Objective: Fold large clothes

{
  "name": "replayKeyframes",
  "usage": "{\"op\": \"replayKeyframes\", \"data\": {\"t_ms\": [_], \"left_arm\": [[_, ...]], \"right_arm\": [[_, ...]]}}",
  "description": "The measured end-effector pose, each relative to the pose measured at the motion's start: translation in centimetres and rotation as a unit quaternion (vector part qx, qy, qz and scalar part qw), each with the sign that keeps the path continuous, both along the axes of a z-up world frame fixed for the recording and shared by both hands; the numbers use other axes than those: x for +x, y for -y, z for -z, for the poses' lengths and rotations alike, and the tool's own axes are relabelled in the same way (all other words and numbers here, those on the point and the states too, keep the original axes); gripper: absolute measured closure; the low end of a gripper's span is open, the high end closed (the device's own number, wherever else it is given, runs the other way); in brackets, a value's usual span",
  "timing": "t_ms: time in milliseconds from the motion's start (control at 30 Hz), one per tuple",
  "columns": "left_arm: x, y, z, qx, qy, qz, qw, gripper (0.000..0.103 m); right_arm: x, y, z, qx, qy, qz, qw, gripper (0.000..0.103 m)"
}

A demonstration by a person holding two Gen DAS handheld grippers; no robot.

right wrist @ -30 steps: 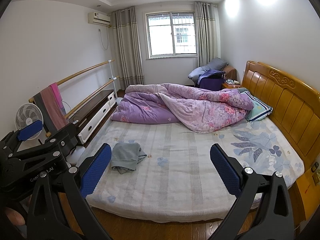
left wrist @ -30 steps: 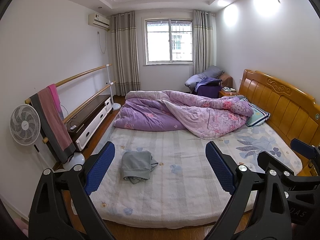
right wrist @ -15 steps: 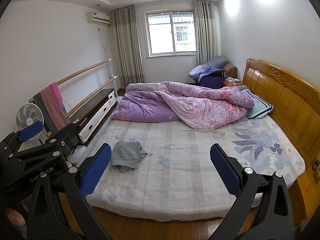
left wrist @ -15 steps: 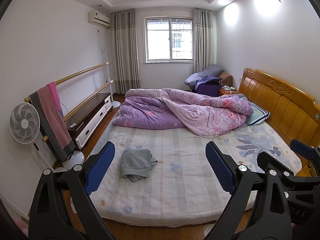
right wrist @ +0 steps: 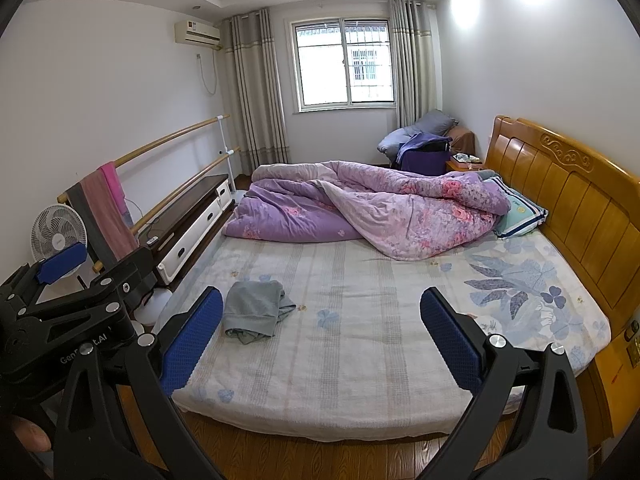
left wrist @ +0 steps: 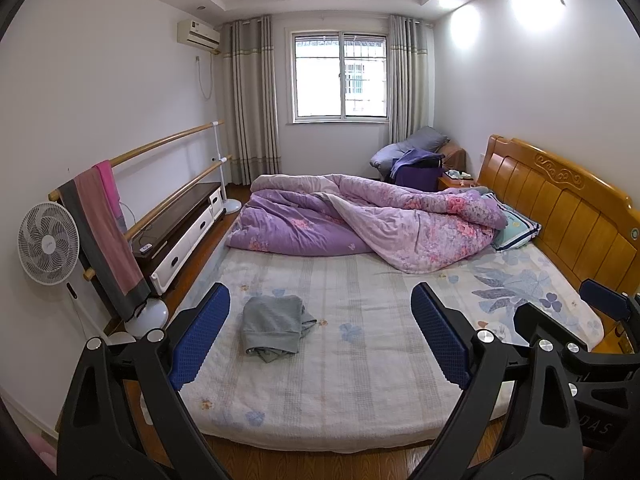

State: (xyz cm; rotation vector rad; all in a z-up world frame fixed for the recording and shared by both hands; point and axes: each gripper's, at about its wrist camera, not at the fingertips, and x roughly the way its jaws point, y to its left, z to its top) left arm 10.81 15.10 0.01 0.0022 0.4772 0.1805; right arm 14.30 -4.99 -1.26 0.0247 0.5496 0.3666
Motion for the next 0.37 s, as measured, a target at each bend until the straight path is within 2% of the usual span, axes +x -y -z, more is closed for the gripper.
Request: {"op": "replayKeyframes", "data": {"t_ms": [367], "left_arm": [[1.0,-3.1,1.6,-0.014,-0.024,-0.011,0.9996,0.010]], "right_arm": [[1.7,-3.2,1.6,-0.010,-0.021,-0.020,1.000,0.008]]}}
